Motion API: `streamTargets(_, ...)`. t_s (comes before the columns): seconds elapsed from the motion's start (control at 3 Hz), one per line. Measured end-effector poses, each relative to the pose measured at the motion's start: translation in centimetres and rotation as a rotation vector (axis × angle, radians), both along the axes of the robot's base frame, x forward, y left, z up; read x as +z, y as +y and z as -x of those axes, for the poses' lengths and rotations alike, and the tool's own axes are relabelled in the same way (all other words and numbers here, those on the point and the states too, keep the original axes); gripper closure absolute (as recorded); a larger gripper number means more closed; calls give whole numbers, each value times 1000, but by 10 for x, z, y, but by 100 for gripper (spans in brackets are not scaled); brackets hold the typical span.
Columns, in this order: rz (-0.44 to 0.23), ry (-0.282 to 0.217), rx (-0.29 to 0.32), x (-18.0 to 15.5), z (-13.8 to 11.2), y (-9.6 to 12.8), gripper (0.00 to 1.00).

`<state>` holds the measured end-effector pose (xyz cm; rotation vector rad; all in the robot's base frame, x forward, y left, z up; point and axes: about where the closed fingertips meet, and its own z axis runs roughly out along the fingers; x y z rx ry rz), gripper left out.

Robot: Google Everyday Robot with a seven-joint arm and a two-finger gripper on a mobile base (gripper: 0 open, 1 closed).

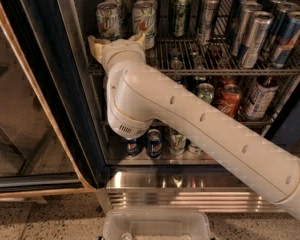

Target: Pick 7up can from top shelf of fridge

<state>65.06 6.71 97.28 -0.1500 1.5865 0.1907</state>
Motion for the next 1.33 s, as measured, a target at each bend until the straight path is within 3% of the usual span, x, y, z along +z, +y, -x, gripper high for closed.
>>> streamTargets(0.67,12,-35,13,10,-7,3,31)
streamTargets(1.33,25,-46,31,15,-19,12,30)
